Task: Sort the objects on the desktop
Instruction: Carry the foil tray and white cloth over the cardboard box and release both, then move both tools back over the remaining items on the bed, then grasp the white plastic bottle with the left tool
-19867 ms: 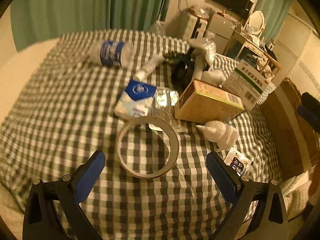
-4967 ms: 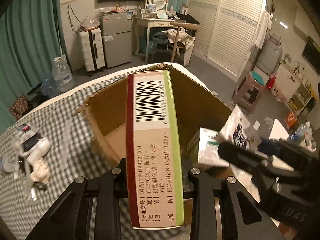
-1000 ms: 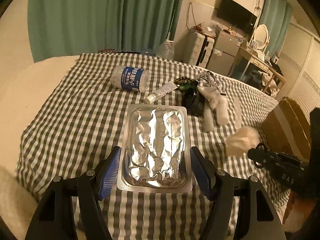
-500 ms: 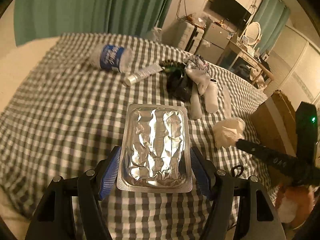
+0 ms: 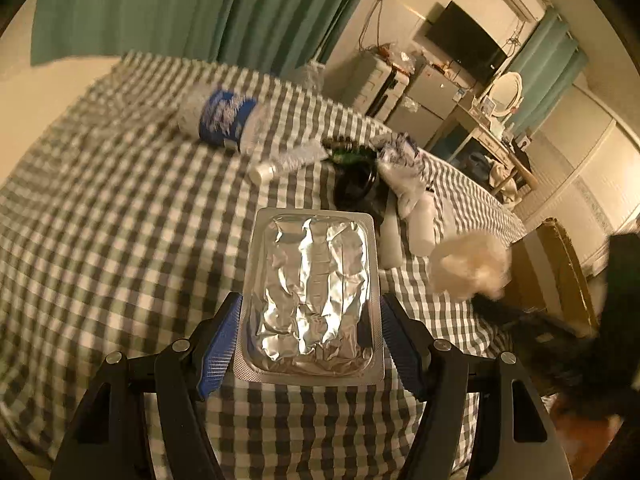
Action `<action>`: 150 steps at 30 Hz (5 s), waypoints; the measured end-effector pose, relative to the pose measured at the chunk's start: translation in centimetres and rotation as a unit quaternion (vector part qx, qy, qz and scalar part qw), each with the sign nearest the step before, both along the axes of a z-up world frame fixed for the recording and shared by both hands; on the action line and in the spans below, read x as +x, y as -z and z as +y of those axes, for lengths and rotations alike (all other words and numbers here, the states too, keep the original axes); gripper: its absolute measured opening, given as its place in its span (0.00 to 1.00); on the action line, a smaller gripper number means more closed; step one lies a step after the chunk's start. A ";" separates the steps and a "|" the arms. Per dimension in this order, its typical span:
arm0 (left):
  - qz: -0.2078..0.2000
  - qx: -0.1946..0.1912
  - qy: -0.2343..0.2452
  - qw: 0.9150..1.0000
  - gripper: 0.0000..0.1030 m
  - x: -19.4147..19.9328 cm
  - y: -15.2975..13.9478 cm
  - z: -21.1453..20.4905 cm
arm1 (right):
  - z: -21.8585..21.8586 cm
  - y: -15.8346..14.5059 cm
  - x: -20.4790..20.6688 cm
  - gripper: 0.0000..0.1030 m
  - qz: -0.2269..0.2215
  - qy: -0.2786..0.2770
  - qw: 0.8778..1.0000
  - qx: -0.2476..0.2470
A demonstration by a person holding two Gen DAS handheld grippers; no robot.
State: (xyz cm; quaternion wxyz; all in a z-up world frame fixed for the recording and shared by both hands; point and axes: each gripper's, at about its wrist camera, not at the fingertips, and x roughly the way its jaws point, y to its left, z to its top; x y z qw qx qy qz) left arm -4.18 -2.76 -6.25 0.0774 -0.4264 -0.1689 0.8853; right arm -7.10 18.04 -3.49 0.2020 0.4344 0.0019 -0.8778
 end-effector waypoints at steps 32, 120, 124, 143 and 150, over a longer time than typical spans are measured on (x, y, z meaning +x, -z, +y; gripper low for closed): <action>0.080 -0.089 0.234 0.965 0.68 3.5 -18.1 40.6 | 30.2 -13.2 12.4 0.06 0.033 0.214 0.976 0.029; 0.064 -0.214 0.041 0.974 1.00 0.5 -1.9 7.2 | 4.7 1.3 1.0 0.05 -0.069 0.030 0.992 0.097; 0.058 -0.258 0.061 0.962 0.98 -0.3 -1.3 10.3 | 6.2 -0.6 -0.1 0.05 -0.055 0.034 0.996 0.068; -0.063 -0.145 0.103 0.982 0.13 -9.7 5.1 14.5 | 12.4 -1.3 -1.2 0.06 -0.062 0.089 0.994 0.002; -0.063 -0.105 0.110 0.986 0.14 0.5 1.3 9.2 | 11.6 -2.3 0.4 0.06 -0.058 0.076 0.995 0.012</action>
